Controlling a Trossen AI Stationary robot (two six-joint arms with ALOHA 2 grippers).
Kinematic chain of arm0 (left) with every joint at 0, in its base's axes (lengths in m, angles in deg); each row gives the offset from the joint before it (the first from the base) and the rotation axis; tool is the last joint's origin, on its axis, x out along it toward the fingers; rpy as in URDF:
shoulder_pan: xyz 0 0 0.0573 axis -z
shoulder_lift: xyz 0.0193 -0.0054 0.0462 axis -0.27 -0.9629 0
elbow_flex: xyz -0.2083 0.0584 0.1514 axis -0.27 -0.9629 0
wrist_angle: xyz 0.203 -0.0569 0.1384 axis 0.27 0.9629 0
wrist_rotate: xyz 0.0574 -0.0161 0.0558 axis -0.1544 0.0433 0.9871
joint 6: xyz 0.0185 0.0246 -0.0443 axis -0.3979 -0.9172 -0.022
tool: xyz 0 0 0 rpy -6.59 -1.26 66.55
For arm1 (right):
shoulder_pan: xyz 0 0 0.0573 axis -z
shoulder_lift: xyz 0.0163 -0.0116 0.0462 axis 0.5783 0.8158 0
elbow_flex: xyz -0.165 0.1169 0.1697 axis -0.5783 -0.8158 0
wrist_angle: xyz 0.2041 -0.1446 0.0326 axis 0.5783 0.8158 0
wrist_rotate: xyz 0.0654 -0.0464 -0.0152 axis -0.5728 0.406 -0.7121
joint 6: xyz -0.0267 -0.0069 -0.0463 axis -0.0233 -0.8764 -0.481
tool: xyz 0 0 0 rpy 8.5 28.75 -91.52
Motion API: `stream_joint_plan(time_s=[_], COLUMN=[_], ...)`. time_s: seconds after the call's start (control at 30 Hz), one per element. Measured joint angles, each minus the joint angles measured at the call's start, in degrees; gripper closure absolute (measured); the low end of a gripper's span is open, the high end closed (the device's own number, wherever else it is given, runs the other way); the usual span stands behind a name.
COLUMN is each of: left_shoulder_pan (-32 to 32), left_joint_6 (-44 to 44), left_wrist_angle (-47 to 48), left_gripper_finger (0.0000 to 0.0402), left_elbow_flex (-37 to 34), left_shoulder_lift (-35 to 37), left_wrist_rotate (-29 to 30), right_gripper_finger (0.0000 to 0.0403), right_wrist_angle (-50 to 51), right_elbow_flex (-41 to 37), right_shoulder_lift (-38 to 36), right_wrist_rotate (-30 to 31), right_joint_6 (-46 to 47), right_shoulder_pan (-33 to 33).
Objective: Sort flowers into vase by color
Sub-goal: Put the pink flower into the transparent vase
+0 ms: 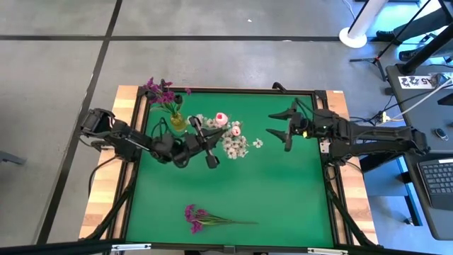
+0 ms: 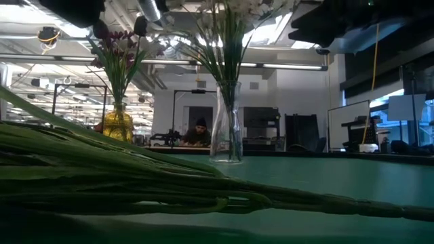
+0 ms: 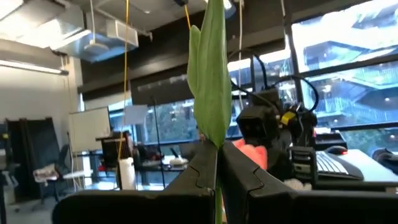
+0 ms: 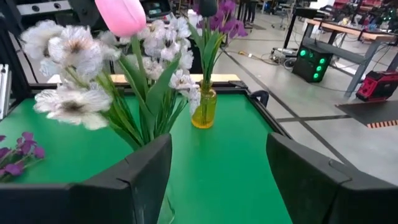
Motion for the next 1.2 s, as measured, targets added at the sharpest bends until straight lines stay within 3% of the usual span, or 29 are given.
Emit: stream_joint_plan(time_s=[0.33,0.57,0.7,1.0,1.2], left_shoulder_pan=[-0.6,-2.5,-3.9,-4.4,-4.0], left_joint_6=[6.4,14.7,19.3,19.3,17.6], left_wrist_angle=[8.4,19.3,20.7,21.2,25.3], left_gripper_finger=[0.0401,0.0401,0.0401,0.0379,0.0344], left_elbow_flex=[0.1,0.0,0.0,0.0,0.0], left_shoulder_lift=[0.1,-0.2,0.0,0.0,0.0], left_wrist_rotate=[-0.2,0.1,0.1,-0.6,-0.5], right_gripper_finger=[0.0143,0.0143,0.0143,0.0143,0.0143], right_wrist_angle=[-2.7,-3.7,-3.9,-3.8,-3.8], right_elbow_flex=[0.0,0.0,0.0,0.0,0.0], right_shoulder_lift=[1.4,1.5,1.5,1.5,1.5], right_wrist_rotate=[-1.4,-1.7,-1.7,-1.7,-1.7], right_joint_6=[-0.8,-0.8,-0.8,-0.8,-0.8], right_shoulder_pan=[0.0,0.0,0.0,0.0,0.0])
